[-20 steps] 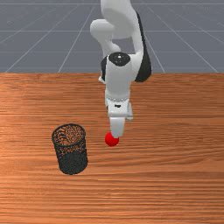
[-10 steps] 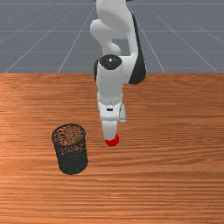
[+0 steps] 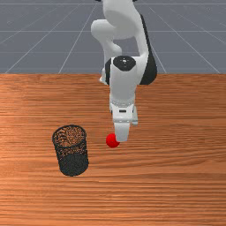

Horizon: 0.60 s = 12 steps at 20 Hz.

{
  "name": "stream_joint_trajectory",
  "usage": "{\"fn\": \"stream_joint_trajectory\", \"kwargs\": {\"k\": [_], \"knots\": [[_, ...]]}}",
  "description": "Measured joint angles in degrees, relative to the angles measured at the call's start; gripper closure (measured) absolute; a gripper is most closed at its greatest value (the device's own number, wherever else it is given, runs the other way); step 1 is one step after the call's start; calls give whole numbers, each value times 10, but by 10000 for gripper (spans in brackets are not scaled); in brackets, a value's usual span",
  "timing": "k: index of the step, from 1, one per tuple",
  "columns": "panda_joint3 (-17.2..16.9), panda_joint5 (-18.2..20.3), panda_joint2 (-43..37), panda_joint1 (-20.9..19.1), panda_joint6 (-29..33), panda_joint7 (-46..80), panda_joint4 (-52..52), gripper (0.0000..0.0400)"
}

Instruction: Put the ball into the container

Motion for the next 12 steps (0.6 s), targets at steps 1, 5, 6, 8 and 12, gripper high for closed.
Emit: {"fn": "stream_joint_trajectory", "kwargs": {"k": [1, 5, 6, 8, 12], "knots": [[2, 0, 3, 4, -11, 5, 7, 0], [5, 0, 13, 16, -11, 16, 16, 0], [5, -1, 16, 16, 0, 16, 12, 0], [-4, -13, 26, 25, 25, 29, 7, 0], [2, -5, 31, 20, 49, 22, -10, 0]]}}
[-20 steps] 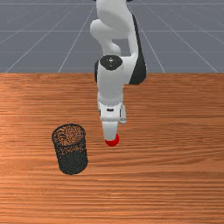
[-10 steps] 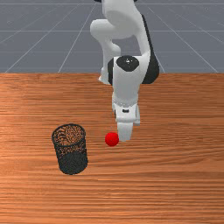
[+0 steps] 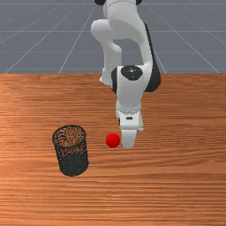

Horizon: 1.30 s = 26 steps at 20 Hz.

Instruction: Put the ball into the container

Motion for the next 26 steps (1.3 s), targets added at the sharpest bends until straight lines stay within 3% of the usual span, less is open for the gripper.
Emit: {"fn": "stream_joint_trajectory", "kwargs": {"k": [4, 15, 26], "knots": [[-2, -1, -14, -7, 26, -8, -28, 0], [-8, 1, -3, -43, -5, -54, -9, 0], [-6, -1, 25, -25, 31, -34, -13, 0]]}}
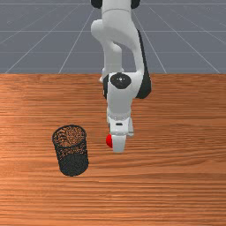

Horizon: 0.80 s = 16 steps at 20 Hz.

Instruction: Put the ball into the container

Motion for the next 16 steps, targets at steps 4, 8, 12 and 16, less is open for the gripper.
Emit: {"fn": "stream_joint_trajectory", "kwargs": {"k": [4, 8, 12, 16], "knots": [[-8, -6, 0, 1, 0, 3, 0, 0], [-5, -2, -1, -8, 17, -6, -7, 118], [-4, -2, 2, -4, 10, -1, 1, 121], [-5, -2, -21, -3, 25, 0, -21, 121]]}}
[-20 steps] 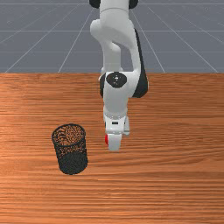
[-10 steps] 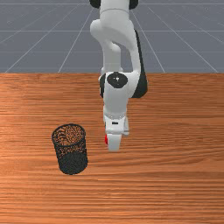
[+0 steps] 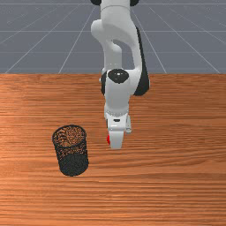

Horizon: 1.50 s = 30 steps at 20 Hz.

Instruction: Put the ball into the container

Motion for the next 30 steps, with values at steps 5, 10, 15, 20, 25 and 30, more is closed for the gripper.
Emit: {"fn": "stream_joint_trajectory", "kwargs": {"k": [5, 10, 15, 20, 25, 30], "knots": [[1, 1, -30, 0, -32, -1, -5, 121], [0, 0, -65, 0, -32, -1, -23, 121], [1, 0, -94, 0, -58, -2, -26, 121], [1, 1, -124, 0, -84, -2, -28, 121], [3, 1, -148, -2, -134, -16, -12, 121], [-4, 5, -147, -33, -133, -81, -10, 121]]}}
